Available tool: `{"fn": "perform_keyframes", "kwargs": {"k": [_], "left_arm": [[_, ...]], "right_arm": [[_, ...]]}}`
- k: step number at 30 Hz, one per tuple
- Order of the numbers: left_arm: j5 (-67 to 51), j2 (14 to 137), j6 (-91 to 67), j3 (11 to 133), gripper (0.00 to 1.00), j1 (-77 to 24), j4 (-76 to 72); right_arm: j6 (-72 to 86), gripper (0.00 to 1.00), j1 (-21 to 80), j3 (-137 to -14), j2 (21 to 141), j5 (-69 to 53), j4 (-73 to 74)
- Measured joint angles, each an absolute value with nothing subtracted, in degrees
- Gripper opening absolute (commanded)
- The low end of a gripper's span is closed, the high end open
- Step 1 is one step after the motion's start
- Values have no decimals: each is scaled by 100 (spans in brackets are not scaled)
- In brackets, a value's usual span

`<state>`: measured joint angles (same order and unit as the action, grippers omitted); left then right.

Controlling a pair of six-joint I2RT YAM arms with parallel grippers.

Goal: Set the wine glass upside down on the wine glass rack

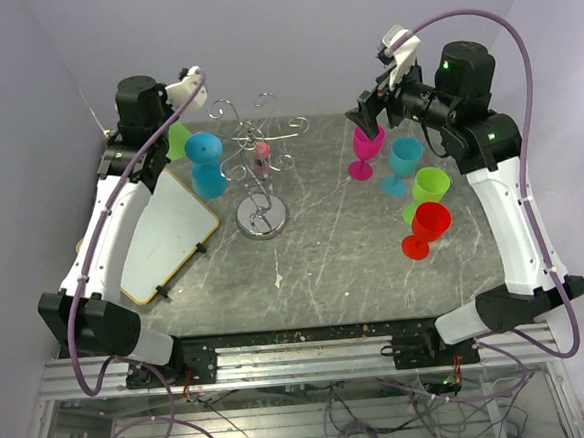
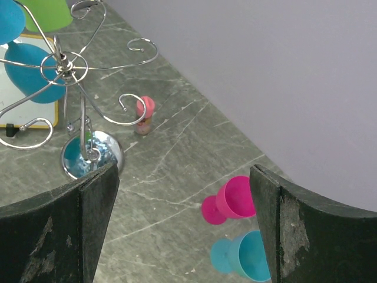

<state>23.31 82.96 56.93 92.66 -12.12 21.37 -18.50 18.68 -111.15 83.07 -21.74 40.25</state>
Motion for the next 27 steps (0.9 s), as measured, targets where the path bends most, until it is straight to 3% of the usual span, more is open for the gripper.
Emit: {"fn": "perform_keyframes", "kwargs": {"k": [13,27], "left_arm": [[1586,8353,6989,9124,7,-1581,2043],[178,8538,7723,9813,7,-1710,2947]], "right_arm": [[-1844,92,1712,-10849,8211,-2416,4012],[-1789,92,1557,-10669,8112,-2729,3903]]}}
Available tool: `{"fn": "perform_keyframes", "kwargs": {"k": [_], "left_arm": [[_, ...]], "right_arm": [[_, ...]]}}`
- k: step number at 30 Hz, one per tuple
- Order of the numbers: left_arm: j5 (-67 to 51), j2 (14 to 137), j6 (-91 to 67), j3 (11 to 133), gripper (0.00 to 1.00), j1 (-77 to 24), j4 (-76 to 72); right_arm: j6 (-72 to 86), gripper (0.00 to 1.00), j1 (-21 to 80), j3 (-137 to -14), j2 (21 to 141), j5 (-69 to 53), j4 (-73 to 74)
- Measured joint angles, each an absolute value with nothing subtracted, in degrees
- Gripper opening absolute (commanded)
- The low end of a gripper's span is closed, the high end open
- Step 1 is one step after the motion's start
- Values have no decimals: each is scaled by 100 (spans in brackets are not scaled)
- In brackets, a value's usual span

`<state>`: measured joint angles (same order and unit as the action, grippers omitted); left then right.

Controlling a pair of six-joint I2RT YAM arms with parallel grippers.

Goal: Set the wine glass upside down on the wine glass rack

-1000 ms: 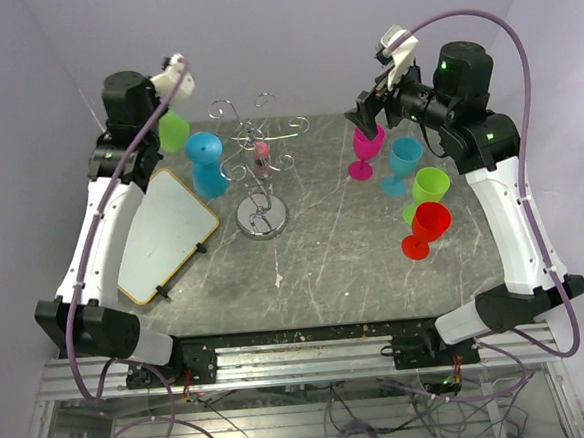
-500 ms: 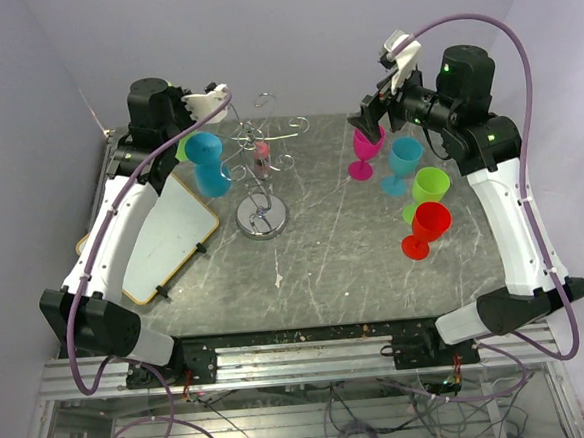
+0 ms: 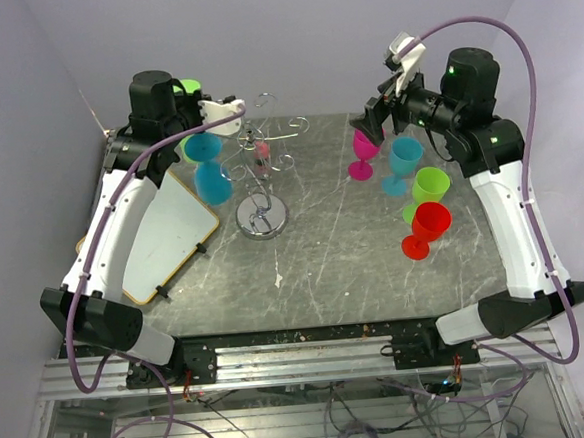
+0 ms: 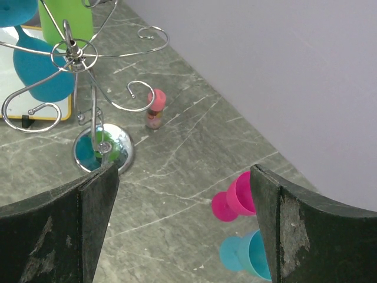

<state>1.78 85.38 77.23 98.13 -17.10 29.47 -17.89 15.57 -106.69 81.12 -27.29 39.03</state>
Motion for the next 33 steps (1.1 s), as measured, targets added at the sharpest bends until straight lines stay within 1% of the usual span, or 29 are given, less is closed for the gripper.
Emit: {"fn": "perform_keyframes", "kwargs": {"k": [16,33], "left_arm": [[-633,8748,8976,10178,8,-1763,3983],[-1411,9094,9441,10718,7,-1809,4471]], "right_arm": [[-1747,92,1417,-10532,7979,-2917,3839],[-1675,92,1245,-10433,7942,-3072,3754]]}}
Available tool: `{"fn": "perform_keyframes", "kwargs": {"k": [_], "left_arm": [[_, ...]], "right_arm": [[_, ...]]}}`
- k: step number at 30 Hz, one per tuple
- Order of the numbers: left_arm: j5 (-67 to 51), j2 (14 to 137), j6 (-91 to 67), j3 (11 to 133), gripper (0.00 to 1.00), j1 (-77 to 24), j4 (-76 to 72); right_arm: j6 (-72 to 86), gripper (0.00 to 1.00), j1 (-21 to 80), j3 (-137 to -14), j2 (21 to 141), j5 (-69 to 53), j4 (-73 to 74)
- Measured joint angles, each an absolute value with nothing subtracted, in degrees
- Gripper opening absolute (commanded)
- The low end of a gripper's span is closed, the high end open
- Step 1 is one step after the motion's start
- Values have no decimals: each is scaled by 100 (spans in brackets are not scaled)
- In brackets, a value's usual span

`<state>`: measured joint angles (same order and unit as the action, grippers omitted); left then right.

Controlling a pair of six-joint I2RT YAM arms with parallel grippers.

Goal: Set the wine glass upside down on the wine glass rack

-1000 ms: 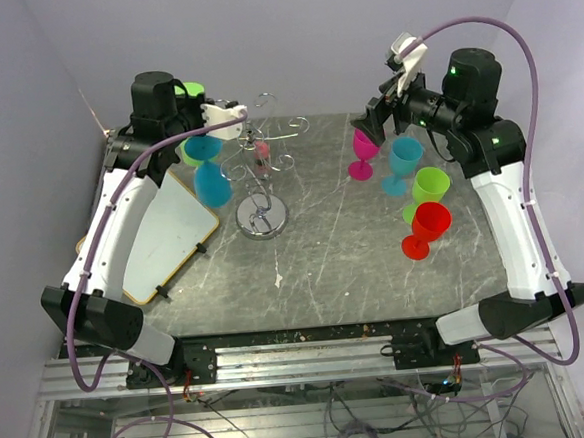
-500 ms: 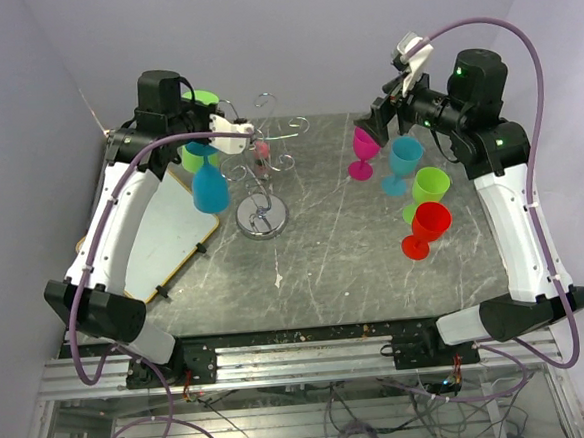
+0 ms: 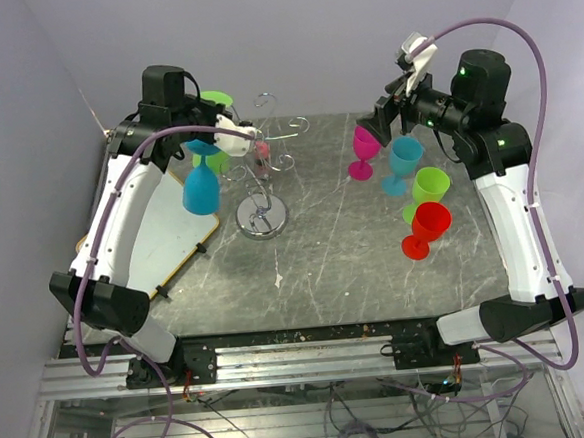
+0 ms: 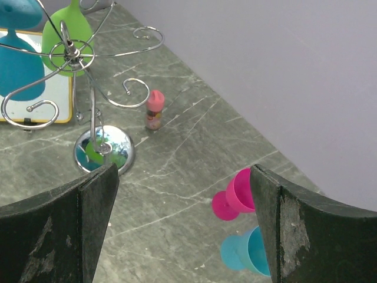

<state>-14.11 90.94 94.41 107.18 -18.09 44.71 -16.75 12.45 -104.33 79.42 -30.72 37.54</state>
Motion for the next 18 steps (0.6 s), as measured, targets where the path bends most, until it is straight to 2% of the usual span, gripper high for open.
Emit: {"fn": "perform_keyframes", "kwargs": {"k": [18], "left_arm": [[-1605,9301,9172,10735,7,-1997,4176]], "right_arm": [[-1621,93,1081,-10379,7887,-3245,3712]]}}
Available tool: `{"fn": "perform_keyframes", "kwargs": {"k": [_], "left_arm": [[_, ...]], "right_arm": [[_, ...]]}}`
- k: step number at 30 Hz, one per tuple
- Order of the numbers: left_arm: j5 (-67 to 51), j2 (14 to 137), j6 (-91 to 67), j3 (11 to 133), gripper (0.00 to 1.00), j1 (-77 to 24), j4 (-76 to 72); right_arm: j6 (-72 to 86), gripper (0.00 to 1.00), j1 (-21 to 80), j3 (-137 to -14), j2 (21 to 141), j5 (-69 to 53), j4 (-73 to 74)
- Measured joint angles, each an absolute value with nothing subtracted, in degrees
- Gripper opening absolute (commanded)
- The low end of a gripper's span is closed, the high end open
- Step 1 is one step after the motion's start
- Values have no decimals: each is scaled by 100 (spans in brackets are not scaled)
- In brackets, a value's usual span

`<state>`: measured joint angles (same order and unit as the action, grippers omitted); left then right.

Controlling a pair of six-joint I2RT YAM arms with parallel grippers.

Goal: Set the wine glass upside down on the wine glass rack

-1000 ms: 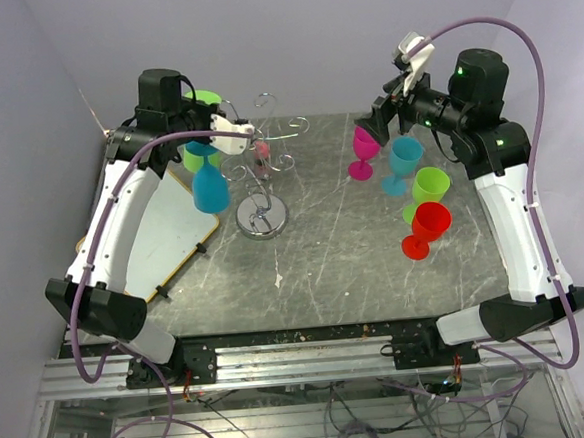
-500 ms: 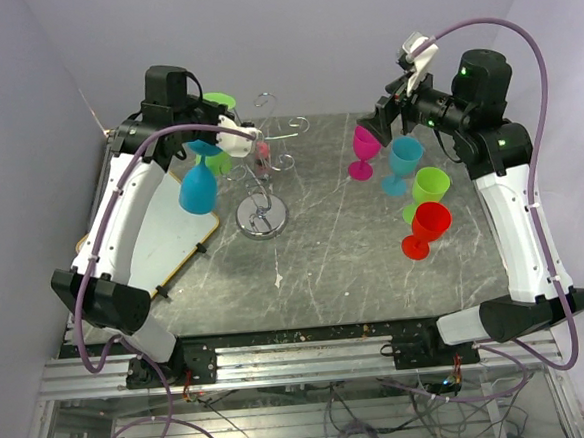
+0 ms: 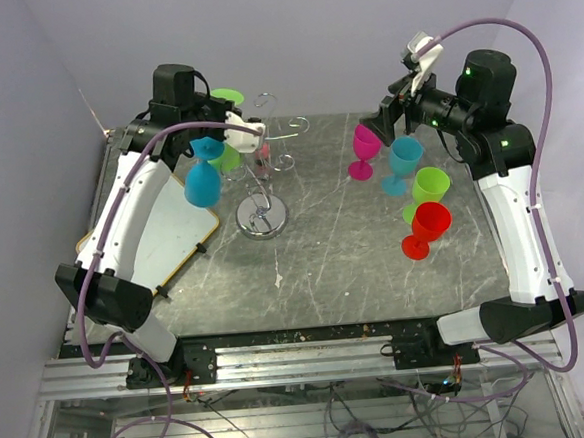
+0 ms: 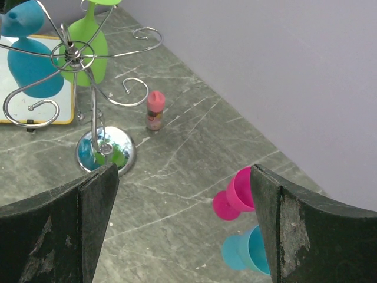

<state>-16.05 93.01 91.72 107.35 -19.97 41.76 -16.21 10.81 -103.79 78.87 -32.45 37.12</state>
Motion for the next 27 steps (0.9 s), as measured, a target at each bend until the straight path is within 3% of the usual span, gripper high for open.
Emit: {"fn": "perform_keyframes", "kwargs": {"k": [27], "left_arm": [[-613,9301,8068,10095,12,-2051,2880]], "right_arm": [[-1496,93,849,-10300,7769,-3524,3627]]}}
